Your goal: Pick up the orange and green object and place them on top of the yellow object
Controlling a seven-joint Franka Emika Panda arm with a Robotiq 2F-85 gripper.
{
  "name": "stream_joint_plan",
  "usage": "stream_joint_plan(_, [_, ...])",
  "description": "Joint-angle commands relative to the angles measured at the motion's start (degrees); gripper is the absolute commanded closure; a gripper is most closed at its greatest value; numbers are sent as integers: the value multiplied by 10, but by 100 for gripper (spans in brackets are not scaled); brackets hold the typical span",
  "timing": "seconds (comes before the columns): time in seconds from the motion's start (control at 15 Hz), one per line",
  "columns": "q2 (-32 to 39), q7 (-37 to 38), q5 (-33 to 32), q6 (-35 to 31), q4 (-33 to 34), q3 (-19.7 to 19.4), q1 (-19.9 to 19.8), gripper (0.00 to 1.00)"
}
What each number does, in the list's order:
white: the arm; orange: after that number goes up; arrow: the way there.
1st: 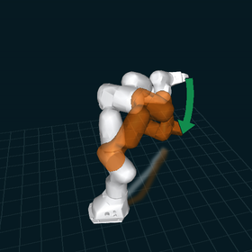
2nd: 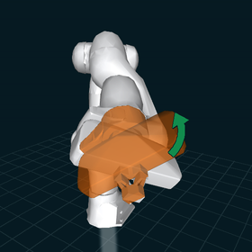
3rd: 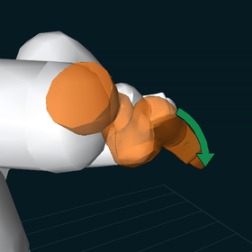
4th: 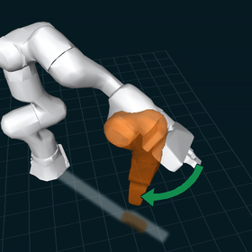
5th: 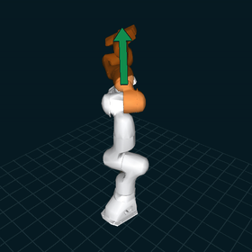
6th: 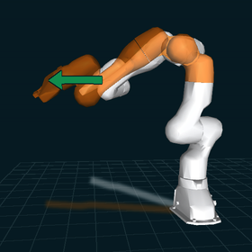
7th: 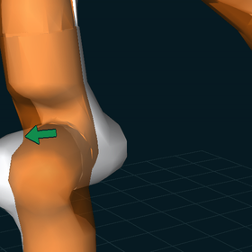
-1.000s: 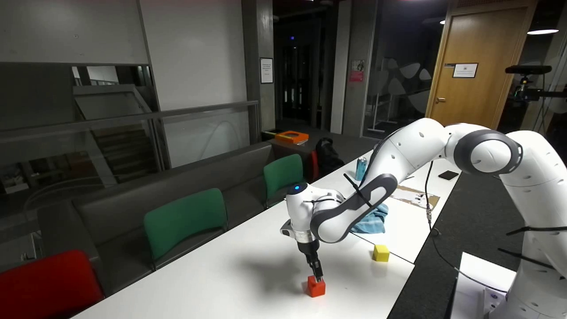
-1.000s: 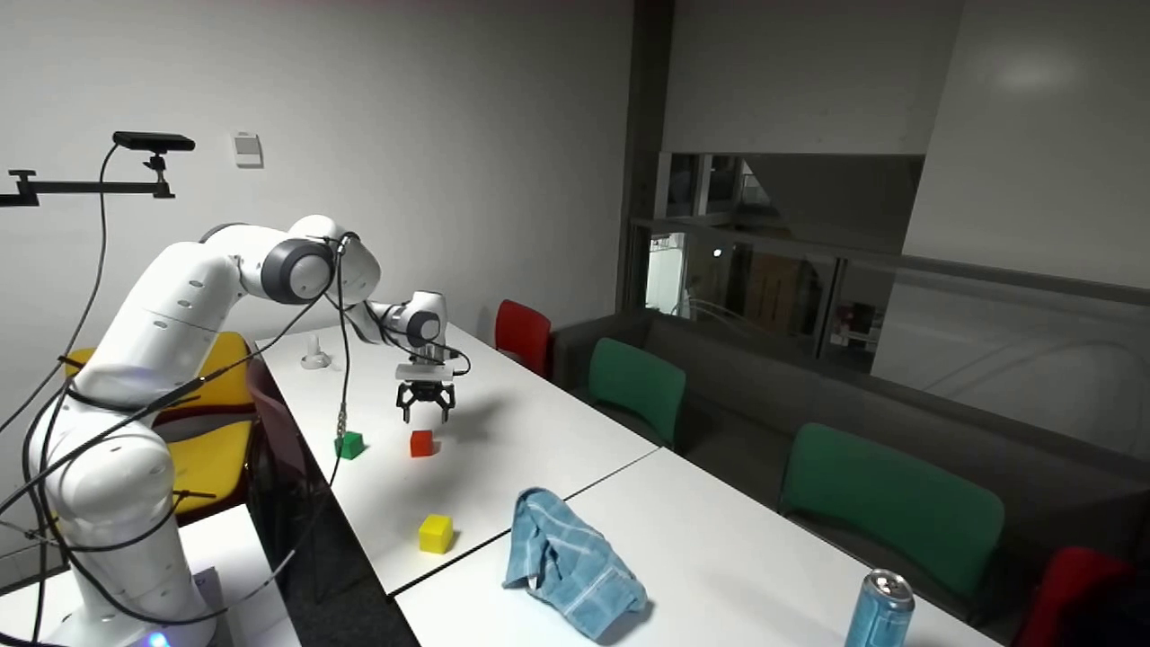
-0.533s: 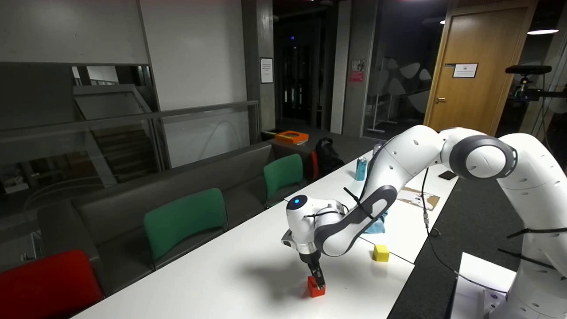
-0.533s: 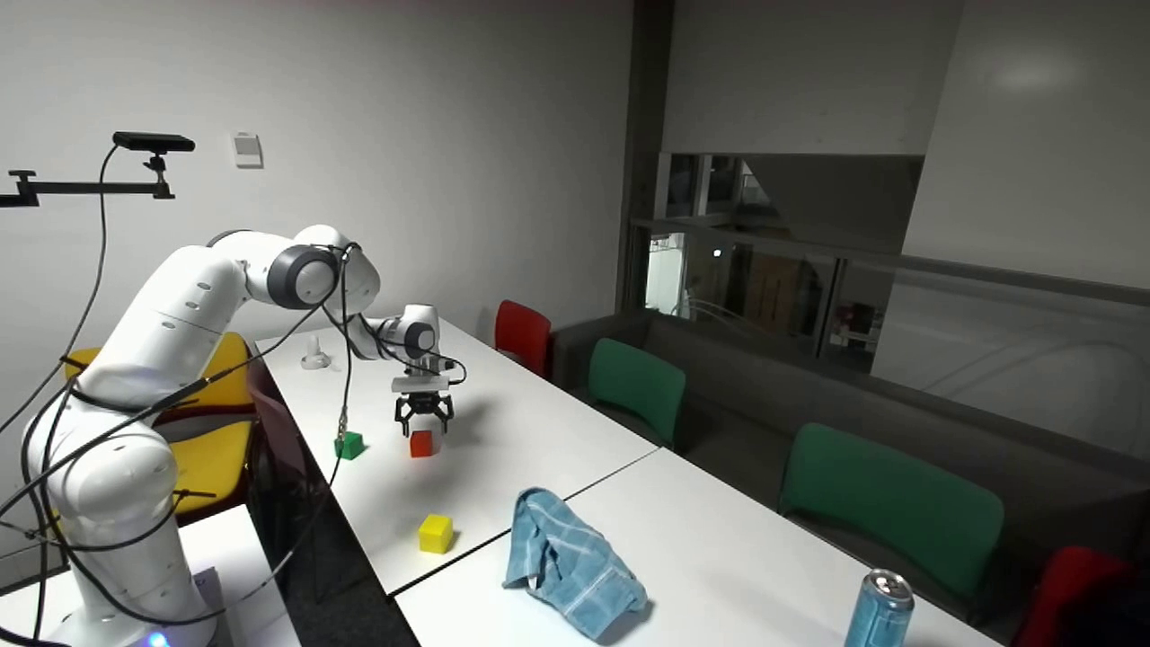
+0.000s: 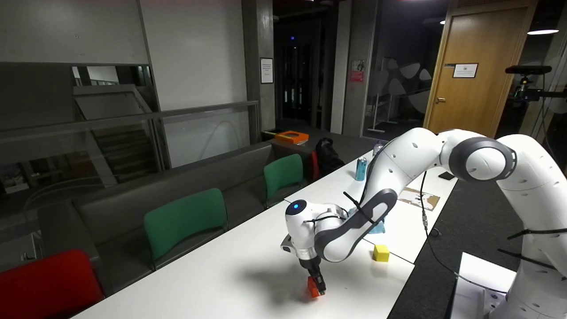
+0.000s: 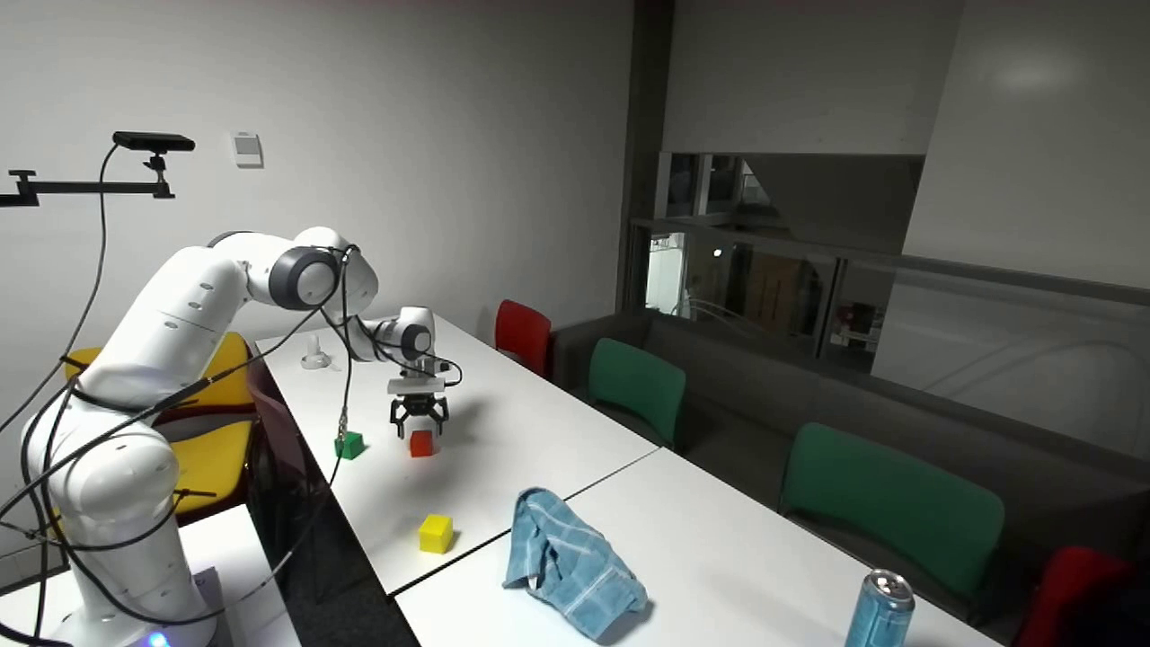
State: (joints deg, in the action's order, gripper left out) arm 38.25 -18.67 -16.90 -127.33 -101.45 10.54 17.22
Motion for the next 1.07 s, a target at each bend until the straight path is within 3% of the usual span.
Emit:
stream_joint_plan(0.0, [-5,4,-11,-23,-17,2,-3,0])
stream_joint_plan(0.07, [-3,3,-10,-24,-18,2,-5,25])
stream_joint_plan(0.2, [-2,2,-12,-22,-17,2,-4,32])
stream_joint_plan(0.53, [-9,7,-11,-24,-24,2,-3,70])
stream_joint_plan(0.73, [-42,42,-6,-53,-64,0,-2,70])
stream_joint_plan(1.0, [-108,141,-10,-147,-163,-14,10,70])
